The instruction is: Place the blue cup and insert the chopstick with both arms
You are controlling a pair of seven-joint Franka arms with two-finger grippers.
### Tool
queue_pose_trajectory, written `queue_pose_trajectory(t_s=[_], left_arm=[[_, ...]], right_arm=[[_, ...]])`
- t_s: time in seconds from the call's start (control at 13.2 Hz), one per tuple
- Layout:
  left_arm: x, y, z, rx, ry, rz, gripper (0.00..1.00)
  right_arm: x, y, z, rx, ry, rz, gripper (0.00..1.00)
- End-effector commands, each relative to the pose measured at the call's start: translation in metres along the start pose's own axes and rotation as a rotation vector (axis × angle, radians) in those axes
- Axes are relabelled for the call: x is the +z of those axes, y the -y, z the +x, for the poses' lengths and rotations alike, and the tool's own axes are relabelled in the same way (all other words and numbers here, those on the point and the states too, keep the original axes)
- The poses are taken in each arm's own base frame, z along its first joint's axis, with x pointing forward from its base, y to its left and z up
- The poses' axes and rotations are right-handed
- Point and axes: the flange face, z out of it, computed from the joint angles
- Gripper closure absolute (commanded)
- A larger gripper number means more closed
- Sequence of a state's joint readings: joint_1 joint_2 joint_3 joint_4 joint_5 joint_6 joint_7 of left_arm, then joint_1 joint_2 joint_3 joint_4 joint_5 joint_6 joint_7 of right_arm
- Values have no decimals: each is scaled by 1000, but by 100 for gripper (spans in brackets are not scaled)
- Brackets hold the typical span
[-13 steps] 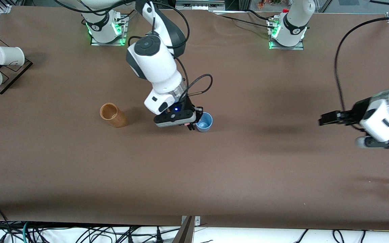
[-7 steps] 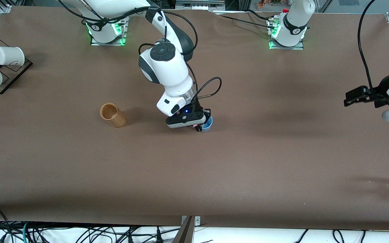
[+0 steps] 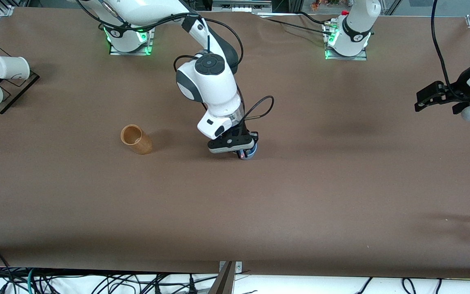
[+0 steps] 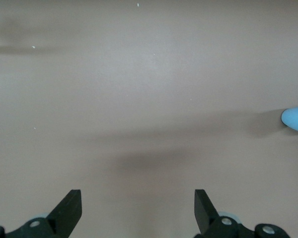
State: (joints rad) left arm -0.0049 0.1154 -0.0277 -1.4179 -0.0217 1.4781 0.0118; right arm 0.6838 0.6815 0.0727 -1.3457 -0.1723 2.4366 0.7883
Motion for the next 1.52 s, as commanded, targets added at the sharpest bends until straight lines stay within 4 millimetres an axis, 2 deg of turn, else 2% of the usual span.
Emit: queue_pose_trajectory(t_s=[0.0, 0.08, 0.23, 0.46, 0.61, 0.76, 0.84, 0.99, 1.06, 1.22, 1.29, 1.44], left_arm=[[9, 5, -6, 10, 6, -49, 0], [11, 5, -3, 12, 9, -48, 0], [14, 6, -1, 7, 13, -47, 0], [14, 8, 5, 3, 8, -54, 0], [12, 15, 6, -8, 5, -54, 0], [13, 20, 7, -14, 4, -55, 0], [13, 21, 7, -16, 4, -53, 0], [13, 23, 7, -17, 4, -47, 0], [14, 24, 7, -18, 6, -48, 0], [14, 27, 7, -16, 7, -46, 0], [14, 27, 7, 8, 6, -46, 0], [14, 27, 7, 21, 6, -47, 0]], right_arm=[[-9, 2, 6, 9, 3, -30, 0], [-13, -2, 7, 14, 26, -57, 0], [-38, -12, 20, 25, 56, -113, 0], [-75, -49, 49, 42, 106, -194, 0], [-106, -89, 71, 17, 158, -216, 0], [-141, -140, 98, -39, 216, -177, 0], [-154, -174, 109, -78, 252, -186, 0], [-183, -222, 120, -136, 311, -177, 0], [-199, -245, 120, -140, 344, -166, 0], [-229, -292, 107, -150, 368, -164, 0], [-239, -309, 93, -156, 379, -160, 0], [-264, -329, 68, -154, 386, -166, 0]])
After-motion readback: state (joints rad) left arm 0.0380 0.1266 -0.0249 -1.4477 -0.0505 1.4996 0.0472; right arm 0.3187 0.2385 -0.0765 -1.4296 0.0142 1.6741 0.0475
